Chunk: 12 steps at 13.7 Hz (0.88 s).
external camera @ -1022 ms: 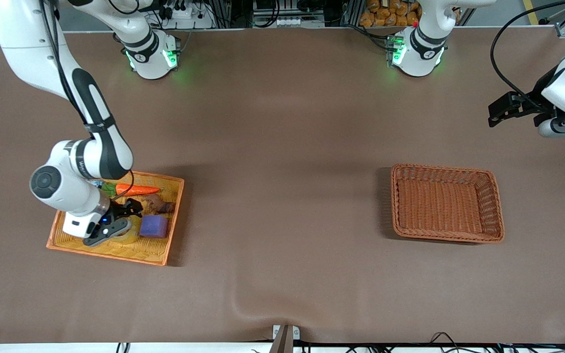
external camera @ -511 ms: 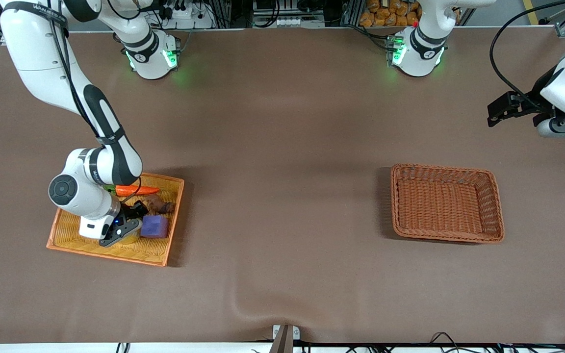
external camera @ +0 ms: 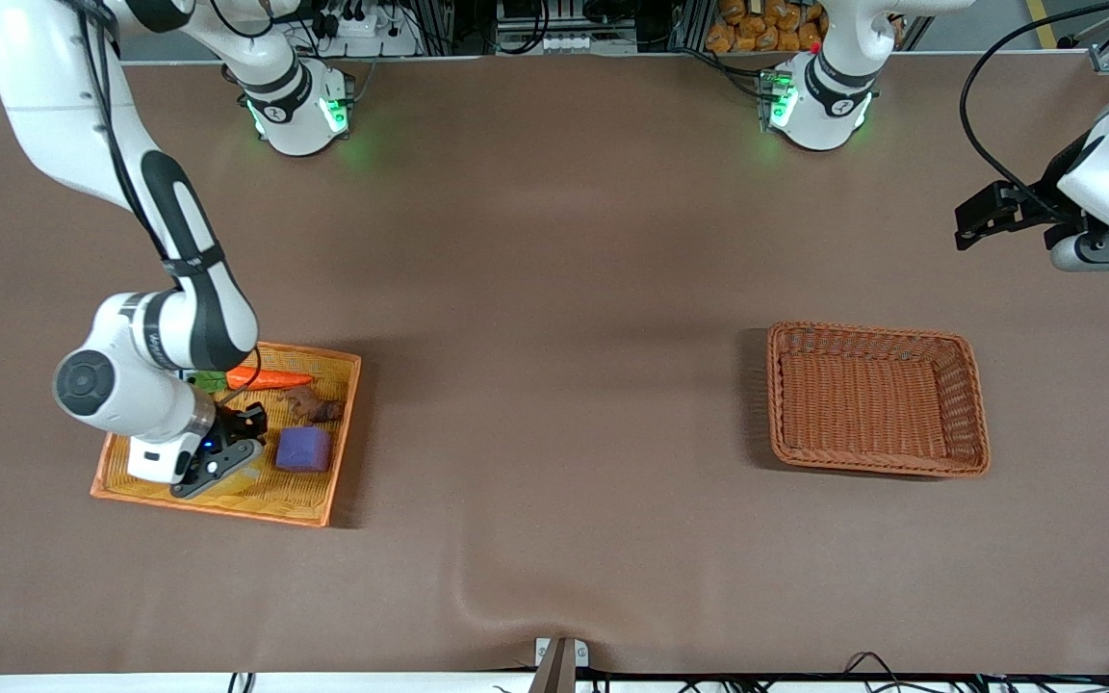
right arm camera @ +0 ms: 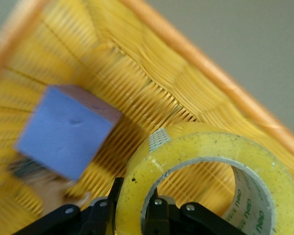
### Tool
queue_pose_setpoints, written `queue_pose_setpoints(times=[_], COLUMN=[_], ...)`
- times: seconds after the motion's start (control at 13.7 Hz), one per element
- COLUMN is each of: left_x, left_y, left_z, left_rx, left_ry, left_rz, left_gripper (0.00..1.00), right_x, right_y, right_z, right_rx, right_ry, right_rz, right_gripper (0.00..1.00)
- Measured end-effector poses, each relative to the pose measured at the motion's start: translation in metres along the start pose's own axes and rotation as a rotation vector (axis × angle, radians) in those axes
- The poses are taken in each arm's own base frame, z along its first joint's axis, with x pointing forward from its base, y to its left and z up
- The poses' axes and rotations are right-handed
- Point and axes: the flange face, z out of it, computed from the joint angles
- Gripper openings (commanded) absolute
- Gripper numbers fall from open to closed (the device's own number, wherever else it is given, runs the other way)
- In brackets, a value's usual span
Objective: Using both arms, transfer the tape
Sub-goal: 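Grasp the tape roll with the right gripper and lift it out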
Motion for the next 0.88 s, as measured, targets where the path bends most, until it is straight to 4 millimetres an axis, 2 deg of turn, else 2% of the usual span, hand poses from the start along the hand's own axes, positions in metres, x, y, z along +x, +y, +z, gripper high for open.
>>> queue_pose_setpoints(times=[0.15, 0.29, 0.37, 0.51, 0.66, 0.8, 0.88], left_x=[0.0, 0.0, 0.001, 0.002, 0.002, 0.003, 0.003], left_y=[0.0, 0.0, 0.001, 0.001, 0.001, 0.001, 0.001], left_z=[0.0, 0.001, 0.001, 0.003, 0.004, 0.004, 0.004], left_rx=[0.0, 0.0, 0.0, 0.001, 0.001, 0.001, 0.001], left_ry=[-0.001, -0.002, -0.003, -0.006, -0.008, -0.009, -0.009], left_rz=[0.0, 0.001, 0.001, 0.001, 0.002, 0.002, 0.002], left_gripper=[1.0, 1.0, 1.0, 1.0, 1.0, 1.0, 1.0], right_x=[0.011, 0.032, 0.047, 0.08, 0.107, 0.129, 0.139], right_y=[-0.012, -0.049, -0.077, -0.149, -0.229, -0.31, -0.349], right_z=[-0.063, -0.115, -0.129, -0.14, -0.142, -0.126, -0.107], right_rx=[0.034, 0.067, 0.068, 0.061, 0.057, 0.055, 0.058], right_ry=[-0.023, -0.041, -0.033, -0.019, -0.011, 0.023, 0.048], right_rz=[0.025, 0.026, 0.031, 0.097, 0.174, 0.239, 0.271], right_gripper=[0.0, 0.0, 0.0, 0.0, 0.0, 0.0, 0.0])
